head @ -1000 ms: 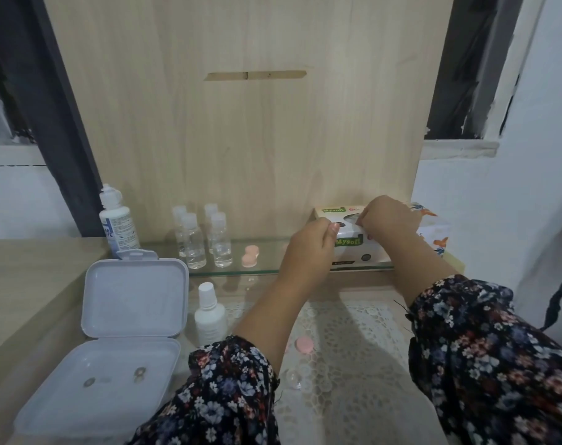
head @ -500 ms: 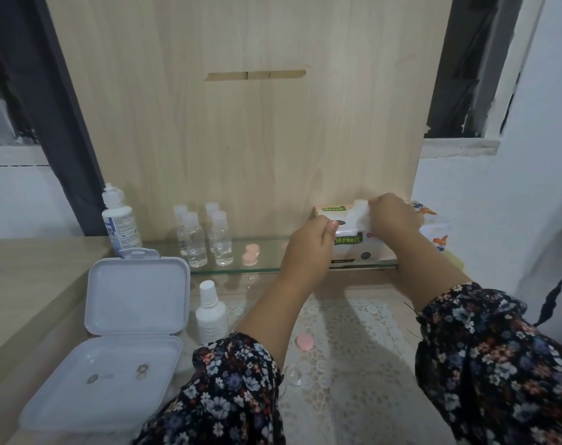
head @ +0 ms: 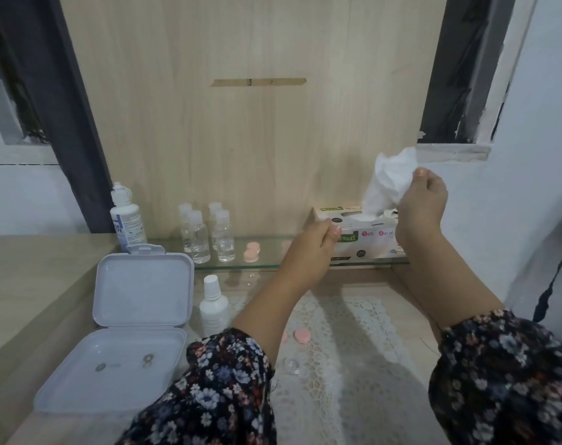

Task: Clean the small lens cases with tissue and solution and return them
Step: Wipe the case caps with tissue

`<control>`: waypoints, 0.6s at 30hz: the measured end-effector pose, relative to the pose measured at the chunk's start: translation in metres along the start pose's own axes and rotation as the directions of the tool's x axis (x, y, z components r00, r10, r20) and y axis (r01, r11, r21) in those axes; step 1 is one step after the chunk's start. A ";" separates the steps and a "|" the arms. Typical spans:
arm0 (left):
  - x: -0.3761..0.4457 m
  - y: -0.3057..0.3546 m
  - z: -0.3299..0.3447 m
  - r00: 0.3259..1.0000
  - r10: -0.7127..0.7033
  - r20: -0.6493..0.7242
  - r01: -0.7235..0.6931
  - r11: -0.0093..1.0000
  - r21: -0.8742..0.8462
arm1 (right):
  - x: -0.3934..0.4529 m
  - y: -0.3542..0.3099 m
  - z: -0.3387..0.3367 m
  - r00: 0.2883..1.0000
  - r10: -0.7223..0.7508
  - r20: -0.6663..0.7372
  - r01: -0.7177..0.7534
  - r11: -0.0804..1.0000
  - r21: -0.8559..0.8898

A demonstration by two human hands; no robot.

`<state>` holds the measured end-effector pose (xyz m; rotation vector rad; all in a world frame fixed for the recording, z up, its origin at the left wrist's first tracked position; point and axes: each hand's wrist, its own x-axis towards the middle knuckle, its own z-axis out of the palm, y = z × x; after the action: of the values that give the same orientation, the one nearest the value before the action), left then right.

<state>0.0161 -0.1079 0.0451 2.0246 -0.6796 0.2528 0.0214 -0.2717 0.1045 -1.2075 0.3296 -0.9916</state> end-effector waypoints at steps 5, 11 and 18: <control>-0.041 0.000 -0.013 0.996 -0.085 0.023 0.087 0.901 -0.426 | -0.063 0.003 -0.010 0.964 -0.023 0.265 0.043 0.997 -0.067; -0.093 -0.016 -0.033 0.974 -0.221 0.045 0.210 0.817 -0.537 | -0.156 0.035 -0.027 0.858 0.036 0.513 0.063 0.983 -0.175; -0.153 -0.054 -0.052 0.850 -0.253 -0.462 0.191 0.966 -0.176 | -0.210 0.070 -0.068 0.777 0.212 0.593 0.050 0.918 -0.394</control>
<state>-0.0748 0.0129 -0.0331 1.7980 -0.1387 0.5412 -0.1111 -0.1493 -0.0403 -1.8001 0.0392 -0.3949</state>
